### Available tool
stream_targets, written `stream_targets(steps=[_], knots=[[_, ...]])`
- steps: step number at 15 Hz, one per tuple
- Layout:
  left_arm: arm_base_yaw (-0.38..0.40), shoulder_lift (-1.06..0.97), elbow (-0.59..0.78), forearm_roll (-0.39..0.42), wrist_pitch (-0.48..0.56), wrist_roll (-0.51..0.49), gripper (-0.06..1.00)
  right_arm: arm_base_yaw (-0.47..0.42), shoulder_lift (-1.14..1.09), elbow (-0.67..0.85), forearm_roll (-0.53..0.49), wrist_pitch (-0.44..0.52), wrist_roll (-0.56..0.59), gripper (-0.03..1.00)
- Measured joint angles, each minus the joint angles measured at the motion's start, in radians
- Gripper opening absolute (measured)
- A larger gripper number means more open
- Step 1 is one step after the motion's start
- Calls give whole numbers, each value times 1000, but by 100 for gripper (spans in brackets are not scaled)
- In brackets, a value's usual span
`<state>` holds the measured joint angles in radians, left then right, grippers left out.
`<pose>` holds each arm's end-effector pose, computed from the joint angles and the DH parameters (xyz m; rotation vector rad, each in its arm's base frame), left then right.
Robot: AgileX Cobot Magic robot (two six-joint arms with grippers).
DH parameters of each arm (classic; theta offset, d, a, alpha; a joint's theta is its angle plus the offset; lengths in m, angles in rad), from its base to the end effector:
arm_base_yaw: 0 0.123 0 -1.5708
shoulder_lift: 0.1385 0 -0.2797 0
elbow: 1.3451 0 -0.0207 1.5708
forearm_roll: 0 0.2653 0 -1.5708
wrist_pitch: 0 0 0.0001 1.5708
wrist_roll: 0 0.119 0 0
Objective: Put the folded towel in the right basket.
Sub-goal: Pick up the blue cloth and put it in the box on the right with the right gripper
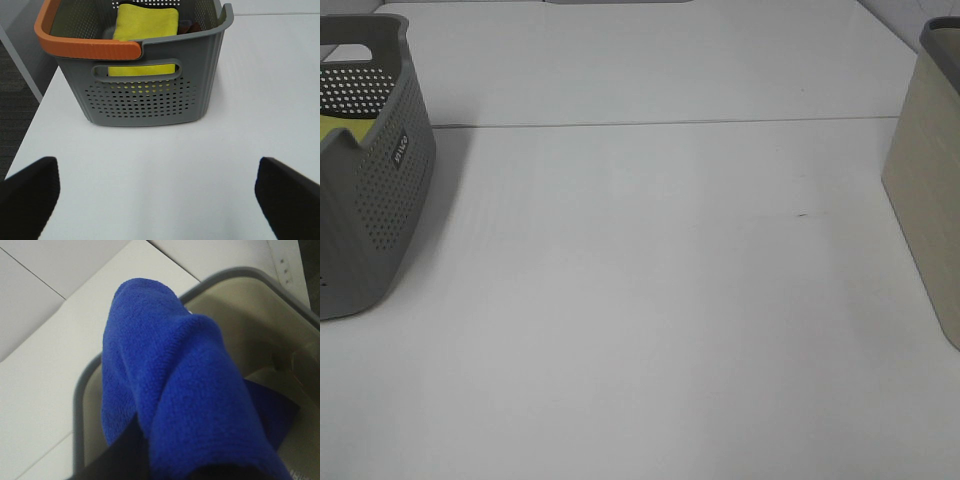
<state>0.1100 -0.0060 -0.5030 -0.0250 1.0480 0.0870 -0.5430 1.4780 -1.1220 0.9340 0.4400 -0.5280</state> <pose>0.0377 0.0016 0.2740 -0.0222 2.0235 0.0949 0.3377 -0.1561 0.2942 0.7170 1.9596 0.2563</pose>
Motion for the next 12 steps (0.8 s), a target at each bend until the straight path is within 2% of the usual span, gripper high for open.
stream_targets(steps=[5, 12], knots=[[0, 0, 0, 0, 0, 0, 99, 0, 143, 1, 8, 106, 1, 10], [0, 0, 0, 0, 0, 0, 99, 0, 150, 2, -21, 131, -3, 11]])
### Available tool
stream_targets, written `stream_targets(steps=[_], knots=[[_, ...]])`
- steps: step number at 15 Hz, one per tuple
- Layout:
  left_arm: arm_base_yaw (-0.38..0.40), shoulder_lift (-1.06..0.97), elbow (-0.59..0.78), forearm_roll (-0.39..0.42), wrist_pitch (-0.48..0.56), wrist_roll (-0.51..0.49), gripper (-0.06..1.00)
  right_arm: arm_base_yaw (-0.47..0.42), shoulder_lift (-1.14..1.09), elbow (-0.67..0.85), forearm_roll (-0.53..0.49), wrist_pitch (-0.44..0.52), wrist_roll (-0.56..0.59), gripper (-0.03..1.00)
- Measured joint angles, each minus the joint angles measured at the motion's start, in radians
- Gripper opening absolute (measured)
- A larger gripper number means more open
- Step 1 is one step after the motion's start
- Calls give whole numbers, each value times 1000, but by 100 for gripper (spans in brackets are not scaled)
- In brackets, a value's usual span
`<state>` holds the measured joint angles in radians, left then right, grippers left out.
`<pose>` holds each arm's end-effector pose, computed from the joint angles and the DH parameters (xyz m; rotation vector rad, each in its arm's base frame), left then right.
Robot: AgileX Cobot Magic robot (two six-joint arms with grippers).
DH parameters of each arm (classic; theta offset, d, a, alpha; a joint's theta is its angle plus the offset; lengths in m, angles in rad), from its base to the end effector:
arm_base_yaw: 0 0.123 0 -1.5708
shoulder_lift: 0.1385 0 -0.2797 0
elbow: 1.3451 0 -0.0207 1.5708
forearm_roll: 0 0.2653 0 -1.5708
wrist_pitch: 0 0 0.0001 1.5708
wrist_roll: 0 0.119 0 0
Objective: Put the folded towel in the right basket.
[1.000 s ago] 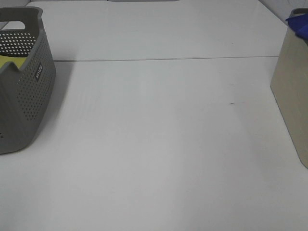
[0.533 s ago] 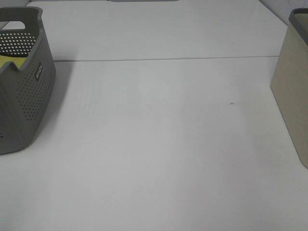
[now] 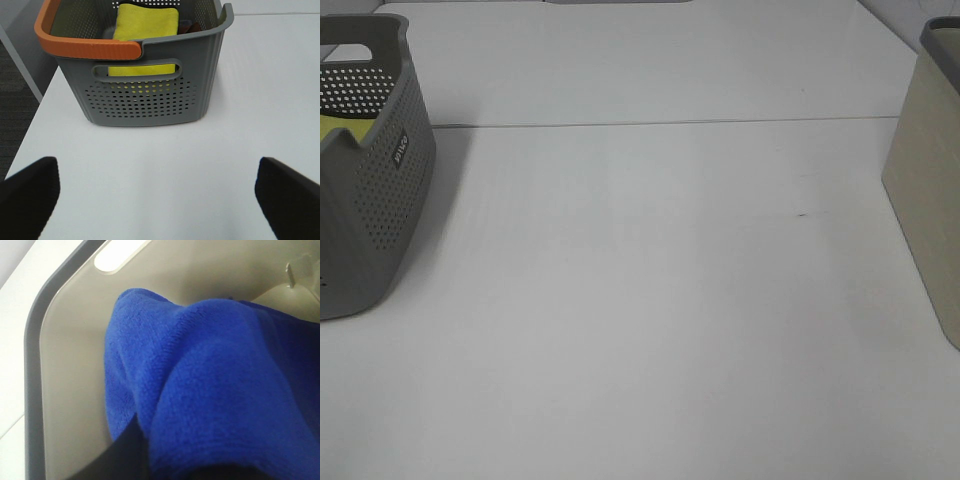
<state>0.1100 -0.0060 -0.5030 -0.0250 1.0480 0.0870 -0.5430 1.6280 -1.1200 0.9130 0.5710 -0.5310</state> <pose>0.0377 0.0016 0.2740 -0.0222 2.0235 0.0949 0.3519 -0.1528 0.2311 0.7432 2.1808 0.3965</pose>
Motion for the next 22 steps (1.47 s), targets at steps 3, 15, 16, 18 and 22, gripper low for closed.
stream_targets(steps=[3, 15, 16, 18, 22], knots=[[0, 0, 0, 0, 0, 0, 99, 0, 0, 0, -42, 0, 24, 44], [0, 0, 0, 0, 0, 0, 99, 0, -60, 0, -223, 112, 231, 83], [0, 0, 0, 0, 0, 0, 99, 0, -87, 0, -219, 115, 228, 83], [0, 0, 0, 0, 0, 0, 99, 0, -128, 0, -204, 117, 202, 83], [0, 0, 0, 0, 0, 0, 99, 106, -251, 0, -137, 127, 50, 83]])
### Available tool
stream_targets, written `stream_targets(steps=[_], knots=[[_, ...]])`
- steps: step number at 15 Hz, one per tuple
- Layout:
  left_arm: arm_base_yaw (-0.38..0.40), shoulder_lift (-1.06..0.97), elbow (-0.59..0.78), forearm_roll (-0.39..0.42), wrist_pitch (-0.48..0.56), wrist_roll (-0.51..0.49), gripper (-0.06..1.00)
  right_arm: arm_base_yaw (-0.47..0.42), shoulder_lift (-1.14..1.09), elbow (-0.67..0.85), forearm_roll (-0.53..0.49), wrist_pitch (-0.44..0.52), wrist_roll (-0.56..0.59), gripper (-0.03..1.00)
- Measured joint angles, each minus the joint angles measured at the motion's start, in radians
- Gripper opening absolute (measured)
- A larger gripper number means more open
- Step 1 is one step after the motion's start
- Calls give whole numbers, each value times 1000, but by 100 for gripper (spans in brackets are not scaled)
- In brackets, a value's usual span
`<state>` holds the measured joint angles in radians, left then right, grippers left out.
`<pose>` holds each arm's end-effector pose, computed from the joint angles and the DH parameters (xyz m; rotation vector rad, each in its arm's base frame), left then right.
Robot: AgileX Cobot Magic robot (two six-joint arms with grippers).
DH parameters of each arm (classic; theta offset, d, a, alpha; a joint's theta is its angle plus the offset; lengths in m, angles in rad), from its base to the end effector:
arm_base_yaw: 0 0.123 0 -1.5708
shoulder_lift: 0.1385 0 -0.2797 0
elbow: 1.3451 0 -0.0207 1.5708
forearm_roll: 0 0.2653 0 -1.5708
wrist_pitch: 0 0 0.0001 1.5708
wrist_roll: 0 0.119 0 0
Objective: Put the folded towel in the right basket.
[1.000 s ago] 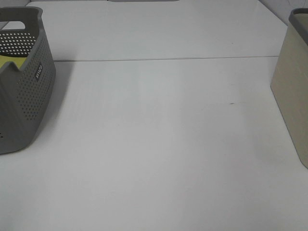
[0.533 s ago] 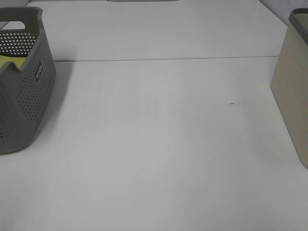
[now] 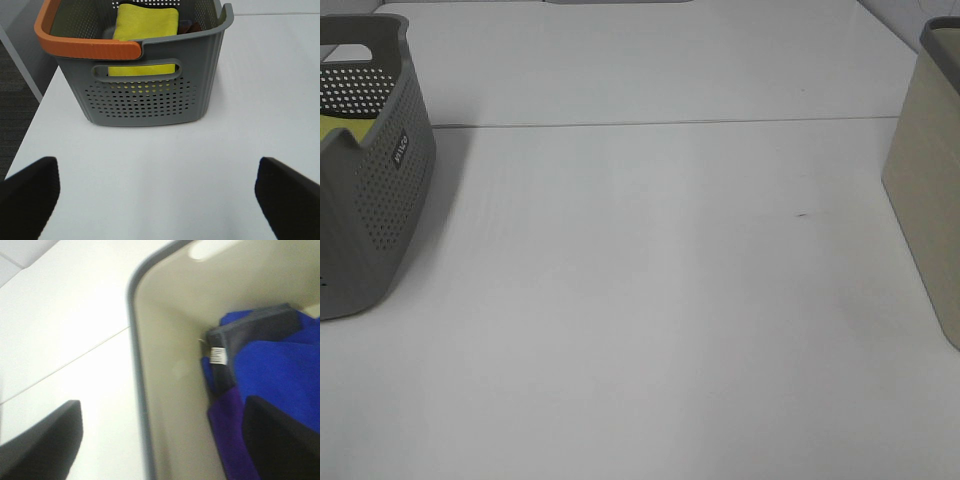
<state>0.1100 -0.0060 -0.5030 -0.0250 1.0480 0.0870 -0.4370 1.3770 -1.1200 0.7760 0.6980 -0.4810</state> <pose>0.0377 0.0016 0.2740 -0.0222 2.0235 0.0949 0.3218 -0.0911 0.3086 0.4221 2.1771 0.3813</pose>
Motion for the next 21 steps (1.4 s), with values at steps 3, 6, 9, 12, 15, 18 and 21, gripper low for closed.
stream_targets(steps=[3, 6, 9, 12, 15, 18, 21], knots=[[0, 0, 0, 0, 0, 0, 99, 234, -90, 0, 1, 4, -119, 83], [0, 0, 0, 0, 0, 0, 99, 505, -222, 0, -29, 65, -190, 83], [0, 0, 0, 0, 0, 0, 99, 643, -349, 0, -136, 290, -118, 83], [0, 0, 0, 0, 0, 0, 99, 646, -516, 58, -249, 405, 38, 82], [0, 0, 0, 0, 0, 0, 99, 646, -712, 138, -393, 408, 178, 82], [0, 0, 0, 0, 0, 0, 99, 646, -956, 241, -576, 411, 323, 82], [0, 0, 0, 0, 0, 0, 99, 646, -1271, 391, -671, 389, 383, 81]])
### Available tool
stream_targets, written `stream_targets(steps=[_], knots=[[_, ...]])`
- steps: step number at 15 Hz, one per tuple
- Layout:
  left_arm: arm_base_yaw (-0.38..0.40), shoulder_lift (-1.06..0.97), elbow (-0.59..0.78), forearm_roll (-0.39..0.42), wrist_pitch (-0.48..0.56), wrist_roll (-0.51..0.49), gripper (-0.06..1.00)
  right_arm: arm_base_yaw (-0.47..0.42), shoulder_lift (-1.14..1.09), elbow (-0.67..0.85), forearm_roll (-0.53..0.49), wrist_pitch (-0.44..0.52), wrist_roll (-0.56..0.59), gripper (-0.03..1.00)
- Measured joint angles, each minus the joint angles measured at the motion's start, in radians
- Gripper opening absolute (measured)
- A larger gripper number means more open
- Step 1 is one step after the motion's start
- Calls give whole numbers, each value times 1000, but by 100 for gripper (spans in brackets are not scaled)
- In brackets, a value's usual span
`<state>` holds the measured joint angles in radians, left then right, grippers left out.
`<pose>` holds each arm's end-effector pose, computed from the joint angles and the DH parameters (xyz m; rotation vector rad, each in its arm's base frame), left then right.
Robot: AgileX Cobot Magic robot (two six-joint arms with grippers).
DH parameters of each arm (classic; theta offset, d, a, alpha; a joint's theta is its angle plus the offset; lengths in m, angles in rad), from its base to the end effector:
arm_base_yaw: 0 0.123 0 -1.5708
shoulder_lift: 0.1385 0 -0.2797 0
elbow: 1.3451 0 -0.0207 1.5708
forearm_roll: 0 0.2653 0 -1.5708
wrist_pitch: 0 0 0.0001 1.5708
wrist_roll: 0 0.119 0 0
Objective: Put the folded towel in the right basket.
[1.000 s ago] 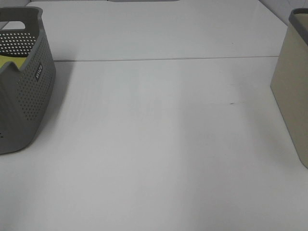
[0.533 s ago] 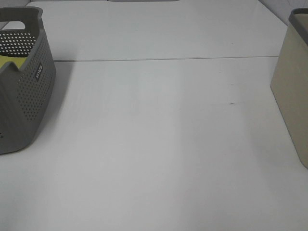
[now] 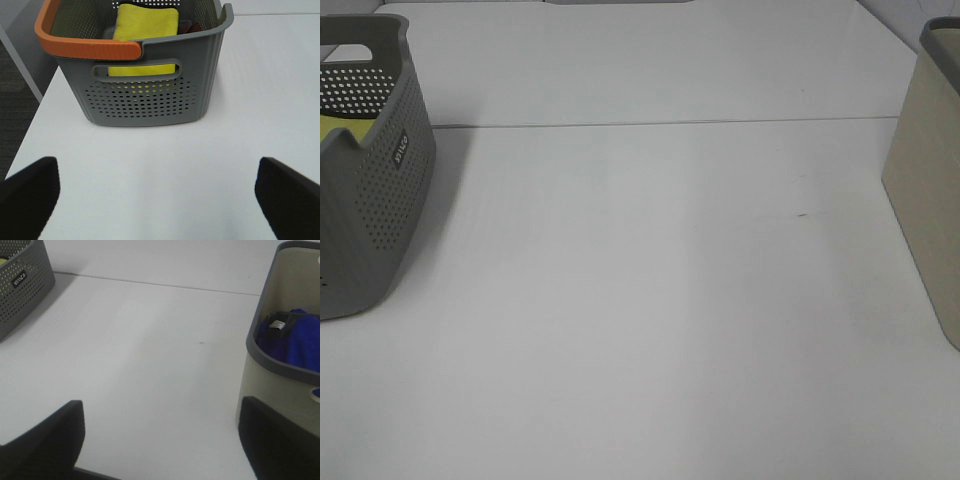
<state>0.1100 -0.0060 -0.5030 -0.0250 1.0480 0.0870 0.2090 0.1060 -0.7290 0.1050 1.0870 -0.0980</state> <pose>0.0377 0.0016 0.2740 -0.0222 2.0235 0.0949 0.0236 0.0163 0.3359 -0.3118 1.9236 0.1963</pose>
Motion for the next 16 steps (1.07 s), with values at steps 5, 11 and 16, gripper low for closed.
stream_targets(steps=[5, 11, 16], knots=[[0, 0, 0, 0, 0, 0, 99, 0, -110, 104, -139, -10, 169, 81], [0, 0, 0, 0, 0, 0, 99, 0, -110, 244, -224, -5, 191, 81], [0, 0, 0, 0, 0, 0, 99, 0, -110, 267, -235, 16, 215, 81]])
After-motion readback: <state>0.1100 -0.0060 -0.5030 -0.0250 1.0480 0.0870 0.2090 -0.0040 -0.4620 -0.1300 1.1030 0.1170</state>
